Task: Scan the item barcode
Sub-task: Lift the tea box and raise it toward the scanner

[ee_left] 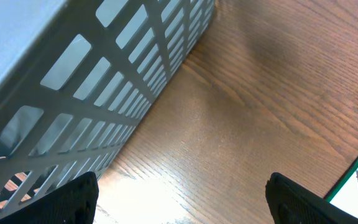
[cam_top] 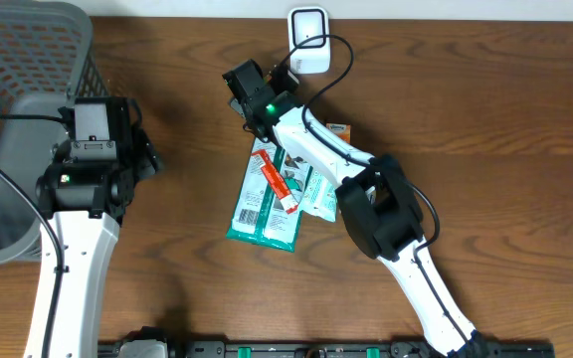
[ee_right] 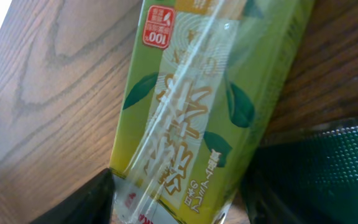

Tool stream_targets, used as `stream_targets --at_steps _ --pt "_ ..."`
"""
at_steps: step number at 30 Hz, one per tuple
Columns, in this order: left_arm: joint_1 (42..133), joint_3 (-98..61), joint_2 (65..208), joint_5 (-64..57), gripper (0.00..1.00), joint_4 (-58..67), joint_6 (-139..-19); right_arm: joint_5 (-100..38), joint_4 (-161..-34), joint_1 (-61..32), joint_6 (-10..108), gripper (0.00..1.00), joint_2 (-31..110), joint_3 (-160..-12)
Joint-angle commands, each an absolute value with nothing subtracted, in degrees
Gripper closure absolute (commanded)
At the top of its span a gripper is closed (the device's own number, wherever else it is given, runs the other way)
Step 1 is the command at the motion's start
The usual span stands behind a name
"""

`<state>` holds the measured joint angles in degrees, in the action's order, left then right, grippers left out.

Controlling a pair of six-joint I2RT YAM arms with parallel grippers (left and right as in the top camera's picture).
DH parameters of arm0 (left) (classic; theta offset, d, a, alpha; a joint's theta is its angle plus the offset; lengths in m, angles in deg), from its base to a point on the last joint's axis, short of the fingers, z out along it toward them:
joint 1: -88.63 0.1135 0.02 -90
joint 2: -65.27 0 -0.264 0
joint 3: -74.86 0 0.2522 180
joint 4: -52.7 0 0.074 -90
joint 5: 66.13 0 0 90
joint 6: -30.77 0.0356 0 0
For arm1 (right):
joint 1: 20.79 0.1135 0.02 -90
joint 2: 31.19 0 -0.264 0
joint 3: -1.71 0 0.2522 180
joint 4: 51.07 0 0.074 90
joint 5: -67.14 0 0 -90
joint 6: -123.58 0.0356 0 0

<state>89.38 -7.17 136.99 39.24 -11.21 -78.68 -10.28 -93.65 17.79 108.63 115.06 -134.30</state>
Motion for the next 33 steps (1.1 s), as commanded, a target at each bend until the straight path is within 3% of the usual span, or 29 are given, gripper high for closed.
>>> stream_targets --at_steps 1,13,19,33 --pt "89.69 -7.76 136.80 39.99 0.13 -11.36 -78.17 -7.65 -96.32 17.53 102.33 0.41 117.31 -134.35" --pt "89.69 -7.76 136.80 39.99 0.13 -11.36 -78.17 -4.05 -112.75 15.24 89.22 0.40 111.76 -134.70" --pt "89.69 -7.76 136.80 39.99 0.13 -11.36 -78.17 -8.24 -111.86 14.65 90.14 0.28 111.67 -134.65" --pt "89.69 -7.76 136.80 39.99 0.13 -11.36 -78.17 -10.71 -107.16 16.44 90.03 0.18 110.19 -134.65"
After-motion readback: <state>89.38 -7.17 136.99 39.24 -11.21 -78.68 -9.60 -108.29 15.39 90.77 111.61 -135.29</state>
